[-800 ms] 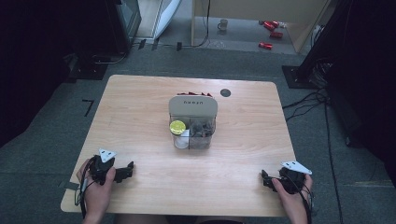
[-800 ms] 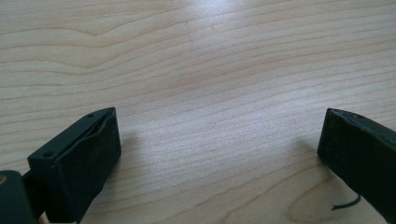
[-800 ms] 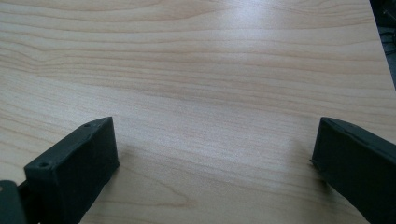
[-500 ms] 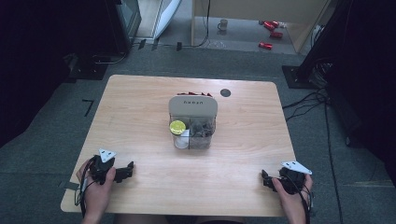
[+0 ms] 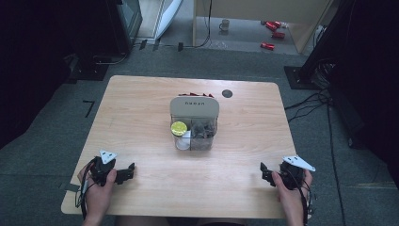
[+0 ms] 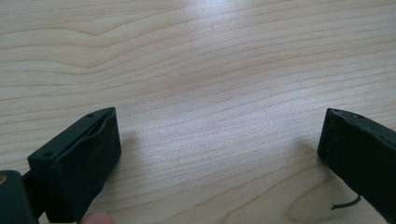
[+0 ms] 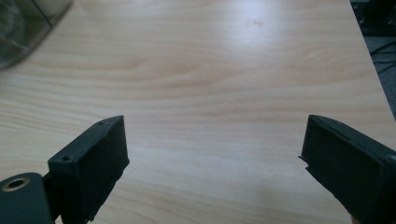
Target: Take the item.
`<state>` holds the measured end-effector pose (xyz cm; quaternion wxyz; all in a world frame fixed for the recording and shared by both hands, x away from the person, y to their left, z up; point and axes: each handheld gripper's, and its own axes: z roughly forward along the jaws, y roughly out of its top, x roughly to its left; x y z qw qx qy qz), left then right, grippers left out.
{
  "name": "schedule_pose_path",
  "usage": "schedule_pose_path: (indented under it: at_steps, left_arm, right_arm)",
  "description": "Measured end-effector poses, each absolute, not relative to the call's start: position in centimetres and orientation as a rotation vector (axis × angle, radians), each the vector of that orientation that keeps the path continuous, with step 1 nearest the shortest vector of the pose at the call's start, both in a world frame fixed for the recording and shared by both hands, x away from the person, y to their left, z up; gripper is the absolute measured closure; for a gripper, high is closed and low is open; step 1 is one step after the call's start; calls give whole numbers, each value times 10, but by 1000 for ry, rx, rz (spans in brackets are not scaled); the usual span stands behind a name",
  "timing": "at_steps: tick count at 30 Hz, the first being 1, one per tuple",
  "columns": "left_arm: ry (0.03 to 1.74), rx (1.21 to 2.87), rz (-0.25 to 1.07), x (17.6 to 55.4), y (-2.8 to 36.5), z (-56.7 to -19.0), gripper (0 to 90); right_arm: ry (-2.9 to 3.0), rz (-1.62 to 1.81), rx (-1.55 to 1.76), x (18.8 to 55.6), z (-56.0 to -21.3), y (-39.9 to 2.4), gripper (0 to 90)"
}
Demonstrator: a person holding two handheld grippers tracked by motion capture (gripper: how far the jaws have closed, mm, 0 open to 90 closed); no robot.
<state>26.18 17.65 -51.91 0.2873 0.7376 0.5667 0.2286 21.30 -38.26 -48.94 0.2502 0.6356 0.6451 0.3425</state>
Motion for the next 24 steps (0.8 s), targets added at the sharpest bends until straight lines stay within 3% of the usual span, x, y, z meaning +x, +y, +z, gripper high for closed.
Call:
schedule_pose_path:
  at_steps: [24]
  left_arm:
    - [1514,1970,610,262,176,-519,0]
  right_arm:
    - [1817,1101,1609,272,-431,-309,76]
